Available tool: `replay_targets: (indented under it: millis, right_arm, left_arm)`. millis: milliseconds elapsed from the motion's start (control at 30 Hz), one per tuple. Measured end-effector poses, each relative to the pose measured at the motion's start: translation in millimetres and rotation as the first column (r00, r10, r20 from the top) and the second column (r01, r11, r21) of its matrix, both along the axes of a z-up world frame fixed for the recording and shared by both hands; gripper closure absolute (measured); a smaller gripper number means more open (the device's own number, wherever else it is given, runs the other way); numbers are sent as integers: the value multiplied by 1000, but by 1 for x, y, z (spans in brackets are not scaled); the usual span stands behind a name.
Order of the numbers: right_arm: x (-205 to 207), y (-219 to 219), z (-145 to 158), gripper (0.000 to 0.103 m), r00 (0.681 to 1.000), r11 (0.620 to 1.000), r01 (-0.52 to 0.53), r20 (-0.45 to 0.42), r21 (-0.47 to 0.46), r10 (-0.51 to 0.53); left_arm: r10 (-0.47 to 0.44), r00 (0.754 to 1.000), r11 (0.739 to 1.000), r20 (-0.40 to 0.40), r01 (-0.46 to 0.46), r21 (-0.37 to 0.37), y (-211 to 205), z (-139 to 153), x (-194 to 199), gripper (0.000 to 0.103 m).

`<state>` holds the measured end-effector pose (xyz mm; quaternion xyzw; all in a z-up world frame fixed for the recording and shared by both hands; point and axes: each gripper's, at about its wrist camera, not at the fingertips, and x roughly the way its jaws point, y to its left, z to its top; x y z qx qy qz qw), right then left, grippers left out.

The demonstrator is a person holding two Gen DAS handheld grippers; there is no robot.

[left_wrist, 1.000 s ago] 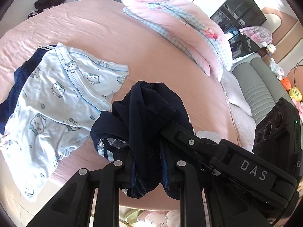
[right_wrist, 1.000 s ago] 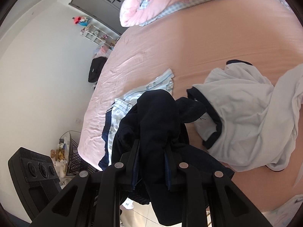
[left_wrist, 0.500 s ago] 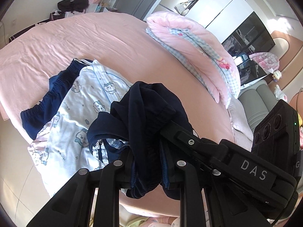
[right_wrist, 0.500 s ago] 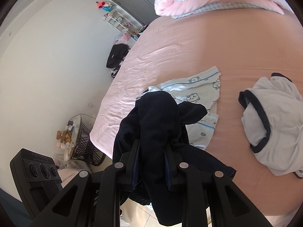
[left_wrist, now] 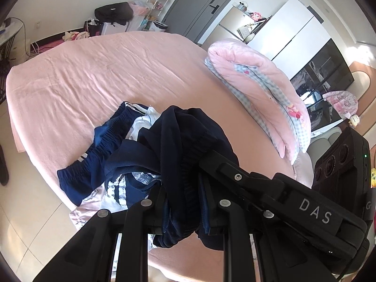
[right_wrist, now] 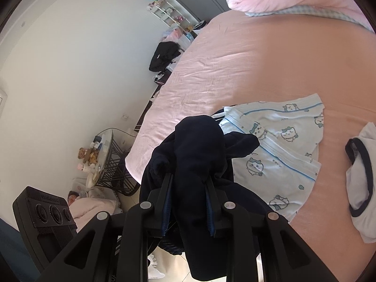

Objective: Fold clothes
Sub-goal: 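Carry the navy pants with both grippers toward the cat-print pajama top, then lower the navy pants onto the pajama top and open both grippers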

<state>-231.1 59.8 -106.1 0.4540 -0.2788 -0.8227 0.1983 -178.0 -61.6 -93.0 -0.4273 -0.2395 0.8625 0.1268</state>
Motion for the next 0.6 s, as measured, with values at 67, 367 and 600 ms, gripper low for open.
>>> replay_targets:
  millis: [67,367,600]
  right_arm:
    - [-7,-6,8,78,1000,1000,-3,-10,28,3]
    - [-38,-3,-12,44,997,987,4,72,159,-16]
    - [-29,13,-19,36,996,971,-1,83,240,-20]
  left_arm:
    - [10,1000,1000,-9,-9,9,-5,3,-6,86]
    - [45,998,999,53,-43,-30,-17,-17,-33,86]
    - [45,996,999,70,-46,3,-24,-18,-27,86]
